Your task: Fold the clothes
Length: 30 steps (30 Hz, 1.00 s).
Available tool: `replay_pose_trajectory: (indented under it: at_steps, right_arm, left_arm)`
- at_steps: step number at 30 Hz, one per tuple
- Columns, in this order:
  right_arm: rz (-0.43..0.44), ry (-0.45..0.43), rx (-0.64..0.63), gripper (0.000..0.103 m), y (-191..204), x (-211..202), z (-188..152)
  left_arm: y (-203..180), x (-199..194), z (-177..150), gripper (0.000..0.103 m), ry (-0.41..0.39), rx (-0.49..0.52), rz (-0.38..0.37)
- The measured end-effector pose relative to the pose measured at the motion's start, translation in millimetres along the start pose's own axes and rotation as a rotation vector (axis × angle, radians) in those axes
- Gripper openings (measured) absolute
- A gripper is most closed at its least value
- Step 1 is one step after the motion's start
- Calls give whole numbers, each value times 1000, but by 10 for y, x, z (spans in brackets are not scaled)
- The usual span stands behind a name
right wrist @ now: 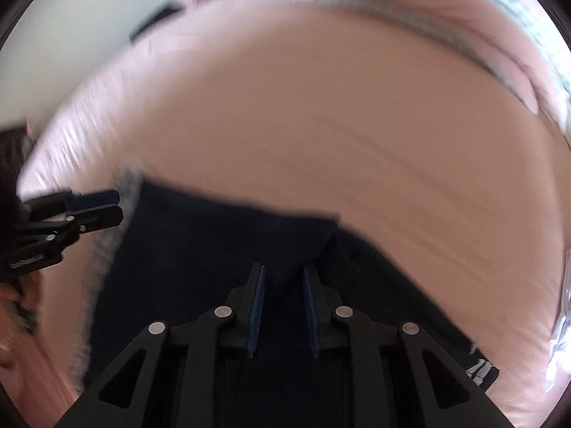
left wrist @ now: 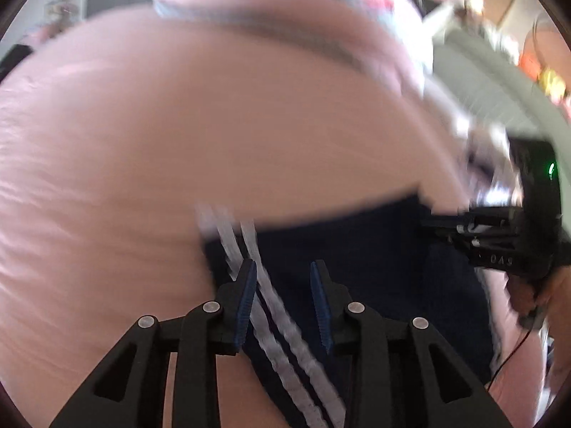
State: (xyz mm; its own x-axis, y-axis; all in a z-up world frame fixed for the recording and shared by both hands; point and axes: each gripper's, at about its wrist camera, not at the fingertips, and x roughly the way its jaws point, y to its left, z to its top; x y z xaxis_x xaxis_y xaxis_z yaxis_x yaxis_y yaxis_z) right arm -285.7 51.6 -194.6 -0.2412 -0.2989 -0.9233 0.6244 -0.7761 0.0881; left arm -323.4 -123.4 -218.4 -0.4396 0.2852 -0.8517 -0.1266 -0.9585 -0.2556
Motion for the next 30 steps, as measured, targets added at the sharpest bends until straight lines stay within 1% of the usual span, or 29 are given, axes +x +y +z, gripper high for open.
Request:
replay_pose_trajectory:
  at_steps: [1,3,6,7,8,9,10,12,13,15,17,19,20,21,22,23,24,25,27,30]
  right_arm:
    - [-13,-1,9,20,-4,77,34]
    - [-38,-2,27,20,-11,230,102]
    - [-82,-86,120,20,-98,175,284]
    - [-91,-107,155,20,-127,120,326]
    - [-81,-124,180,20,-138,49,341]
    - [-49,-147,200,20,-123,-77,318]
    - [-27,-159,205,20,-85,-176,270]
    - [-27,-148,198,20,10,-310,129]
    - [-45,-128,196,20,41,-391,-22]
    - [-53,-82,206,21,-209,-591,-464]
    - [-58,-50,242,21,-232,-676,-885]
    - [-63,-18,278,21,-246,-756,-1305]
    - [-71,-12,287,21,-433,-765,-1407]
    - [-82,-5,302,21,-492,-762,-1579]
    - [-80,6,322,21,-677,-715,-1789]
    - [-82,19,332,21,-658,-718,-1889]
    - [-83,32,341,21,-622,-724,-1980]
    - [-87,21,339,21,-622,-764,-2074]
    - [-99,-5,325,21,-609,-827,-2233]
    - [-156,20,284,21,-560,-816,-2371]
  left_arm:
    - [-14,55,-1,28,-22,6,14]
    - [-8,22,51,28,-82,-23,33]
    - [80,-137,119,28,-194,-97,104]
    - [96,-173,120,28,-190,-108,94]
    - [108,-205,118,28,-178,-116,78]
    - [69,-260,111,28,-161,-103,42]
    - [13,-327,80,28,-152,-70,29]
    - [-153,-440,10,28,-123,3,25]
    - [-273,-481,-25,28,-98,40,30]
    - [-318,-514,-127,28,-26,33,23]
    - [-370,-518,-238,28,14,2,-3]
    - [-474,-565,-465,28,29,-8,-1]
    - [-546,-569,-552,28,39,-8,-6]
    - [-619,-569,-631,28,50,-9,-12]
    - [-687,-565,-753,28,59,-6,-10]
    - [-753,-559,-883,28,67,-3,-6]
    - [-826,-560,-1014,28,79,7,17]
    - [-919,-539,-1029,28,85,17,36]
    - [-881,-597,-1189,28,97,43,72]
    - [-940,-607,-1348,28,109,90,136]
